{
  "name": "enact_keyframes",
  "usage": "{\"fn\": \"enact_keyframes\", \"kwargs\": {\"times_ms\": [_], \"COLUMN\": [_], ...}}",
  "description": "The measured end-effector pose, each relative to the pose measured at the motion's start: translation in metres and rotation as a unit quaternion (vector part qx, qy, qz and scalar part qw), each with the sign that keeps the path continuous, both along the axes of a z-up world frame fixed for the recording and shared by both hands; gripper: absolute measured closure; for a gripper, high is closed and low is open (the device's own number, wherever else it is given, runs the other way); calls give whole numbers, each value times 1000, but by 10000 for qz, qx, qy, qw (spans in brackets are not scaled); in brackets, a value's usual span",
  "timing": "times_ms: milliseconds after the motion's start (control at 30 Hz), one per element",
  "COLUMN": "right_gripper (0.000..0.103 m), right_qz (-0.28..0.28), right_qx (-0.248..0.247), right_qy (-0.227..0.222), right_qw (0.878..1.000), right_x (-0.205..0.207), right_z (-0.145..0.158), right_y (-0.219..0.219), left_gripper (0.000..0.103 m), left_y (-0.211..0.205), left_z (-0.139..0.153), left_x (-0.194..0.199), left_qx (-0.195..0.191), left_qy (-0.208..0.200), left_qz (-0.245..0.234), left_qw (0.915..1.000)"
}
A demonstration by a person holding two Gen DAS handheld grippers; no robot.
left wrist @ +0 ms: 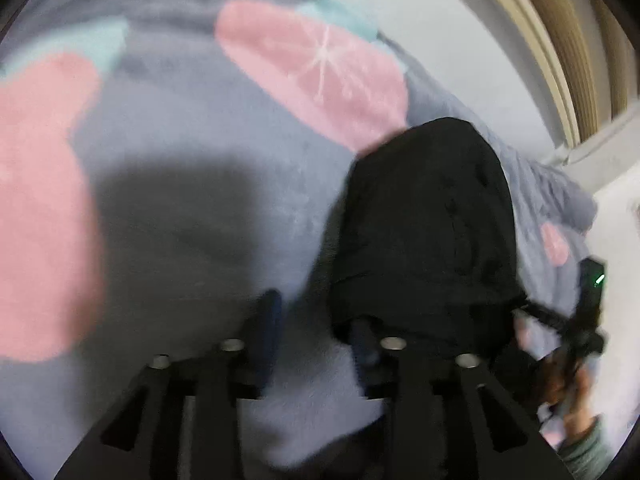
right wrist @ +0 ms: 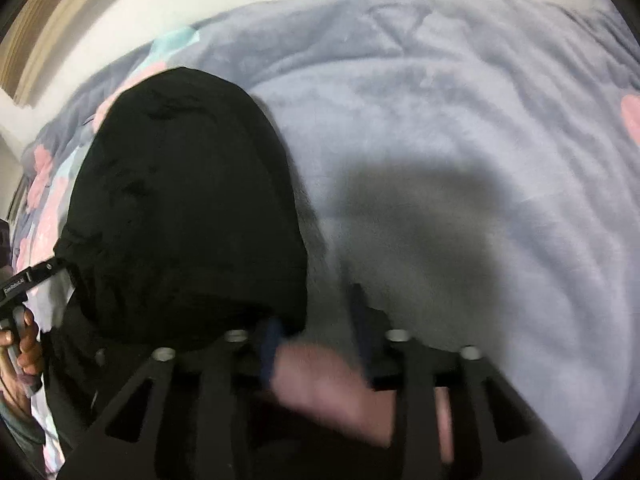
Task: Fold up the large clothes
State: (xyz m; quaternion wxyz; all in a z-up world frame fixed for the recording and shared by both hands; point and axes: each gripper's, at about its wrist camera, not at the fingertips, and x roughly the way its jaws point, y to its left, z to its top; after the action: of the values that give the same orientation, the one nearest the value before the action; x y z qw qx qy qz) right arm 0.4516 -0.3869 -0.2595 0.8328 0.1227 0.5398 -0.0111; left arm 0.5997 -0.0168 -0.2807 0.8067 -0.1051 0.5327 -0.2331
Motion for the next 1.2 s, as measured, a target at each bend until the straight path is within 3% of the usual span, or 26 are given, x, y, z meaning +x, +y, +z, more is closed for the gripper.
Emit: {"fn": "enact_keyframes", "kwargs": {"times_ms": [67, 167, 267, 333, 433, 533, 633, 700, 767, 900, 1000, 1100, 1200], "right_gripper": [47, 47, 41, 40, 40, 40, 40, 39, 39, 38, 36, 36, 36], "right_qz": [106, 182, 118, 128, 211, 271, 356, 248, 155, 94, -71, -174, -169], "right_qx": [-7, -88, -14, -68, -226, -355, -370, -54, 285, 497, 523, 639, 645], "right_qy": [-130, -456, -824, -885, -716, -245, 166, 194, 119, -133, -473, -506, -424], "right_qw": [9999, 9988, 9965, 9960, 9970, 9987, 9985, 9995, 9994, 9986, 9975, 9965, 9969], "right_x": [-13, -28, -22, -2, 22, 30, 32, 30, 27, 22, 24, 35, 49], "right_z": [17, 49, 75, 81, 66, 28, -7, -20, -19, 3, 24, 29, 24], "right_y": [-2, 0, 8, 21, 39, 39, 37, 29, 18, 4, -8, -15, -17], "left_gripper": [52, 52, 49, 39, 39, 39, 36, 34, 33, 33, 33, 33, 33], "left_y": [8, 16, 11, -6, -45, -67, -70, -53, -46, -46, -40, -43, -48], "left_z": [23, 61, 98, 110, 98, 55, 1, -19, -11, 20, 49, 55, 38], "left_x": [-18, -37, -39, -31, -10, 7, 18, 25, 24, 12, 12, 25, 48], "left_qx": [299, 473, 480, 405, 468, 672, 1141, 565, 376, 494, 60, -143, -66], "left_qy": [-433, -1015, -1539, -1714, -1463, -782, -19, 332, 273, -360, -711, -692, -375], "left_qz": [-38, -45, -54, -166, -606, -884, -926, -656, -625, -840, -830, -747, -673], "left_qw": [9986, 9937, 9869, 9842, 9863, 9907, 9891, 9957, 9970, 9946, 9940, 9947, 9970]}}
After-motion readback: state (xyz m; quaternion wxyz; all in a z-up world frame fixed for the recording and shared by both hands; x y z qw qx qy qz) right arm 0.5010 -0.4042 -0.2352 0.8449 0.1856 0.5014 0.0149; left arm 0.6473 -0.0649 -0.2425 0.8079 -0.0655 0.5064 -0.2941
